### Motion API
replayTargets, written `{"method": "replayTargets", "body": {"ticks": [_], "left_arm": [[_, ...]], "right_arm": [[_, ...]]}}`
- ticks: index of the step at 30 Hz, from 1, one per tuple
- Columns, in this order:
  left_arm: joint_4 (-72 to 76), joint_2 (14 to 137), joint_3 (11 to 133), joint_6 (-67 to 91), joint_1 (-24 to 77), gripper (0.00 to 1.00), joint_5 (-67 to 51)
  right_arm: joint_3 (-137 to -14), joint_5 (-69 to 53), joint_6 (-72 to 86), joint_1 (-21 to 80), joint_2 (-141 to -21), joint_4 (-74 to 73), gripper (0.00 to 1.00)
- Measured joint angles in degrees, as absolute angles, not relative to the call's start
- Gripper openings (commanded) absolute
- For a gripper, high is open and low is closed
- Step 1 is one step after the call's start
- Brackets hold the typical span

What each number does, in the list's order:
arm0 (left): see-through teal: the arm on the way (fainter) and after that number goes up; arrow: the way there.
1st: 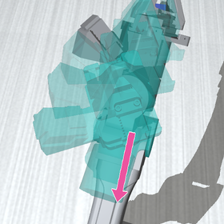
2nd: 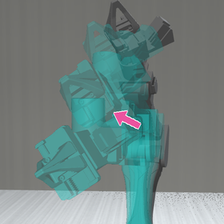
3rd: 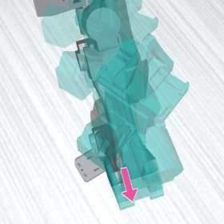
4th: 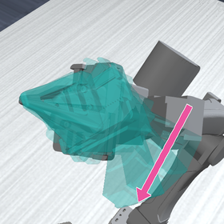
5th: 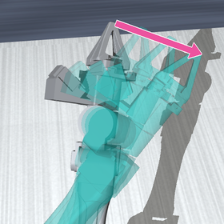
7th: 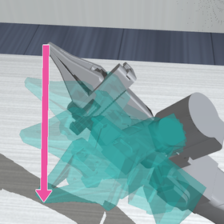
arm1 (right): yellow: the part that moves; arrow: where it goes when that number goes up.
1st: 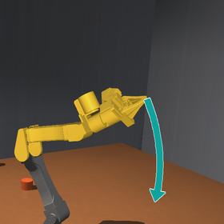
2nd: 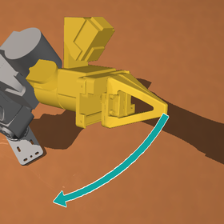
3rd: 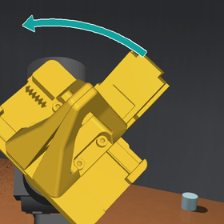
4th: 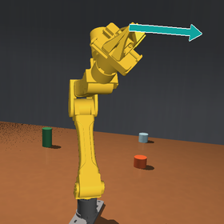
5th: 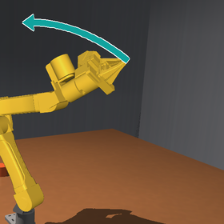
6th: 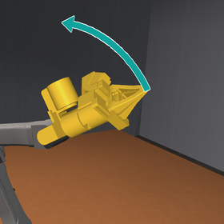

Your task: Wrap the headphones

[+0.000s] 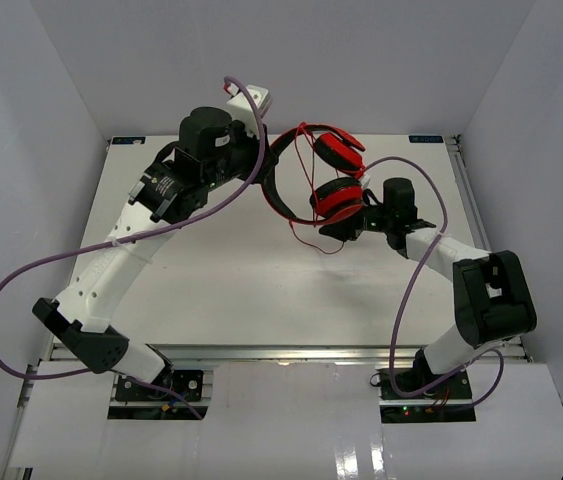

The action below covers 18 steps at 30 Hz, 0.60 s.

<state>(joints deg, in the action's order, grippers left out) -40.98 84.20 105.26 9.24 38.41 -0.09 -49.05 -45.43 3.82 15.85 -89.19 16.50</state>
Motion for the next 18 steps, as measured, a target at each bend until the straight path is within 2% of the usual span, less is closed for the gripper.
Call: {"method": "replayTargets", "body": {"ticks": [1,6,9,13,18], "left_arm": [[-40.41,84.08,104.84,9.75,38.41,0.0,0.62],[-37.3,83.42,101.51,14.68,38.15,0.0,7.49],[-36.02,83.62,99.8,18.4,37.55,0.0,12.65],[-34.61,86.17,99.75,22.35,37.06,0.0,19.62],[-33.44,92.13,99.89,21.71,36.97,0.0,28.9]], "right_arm": [[-48.45,-46.99,3.91,16.07,-89.19,16.94,0.08],[-42.06,-50.33,0.63,16.58,-83.22,17.46,0.08],[-40.52,-48.7,-6.44,19.05,-77.39,12.35,0.08],[-42.58,-41.8,-17.19,27.77,-70.77,2.75,0.08],[-48.31,-24.89,-30.0,37.44,-66.99,-9.4,0.08]]}}
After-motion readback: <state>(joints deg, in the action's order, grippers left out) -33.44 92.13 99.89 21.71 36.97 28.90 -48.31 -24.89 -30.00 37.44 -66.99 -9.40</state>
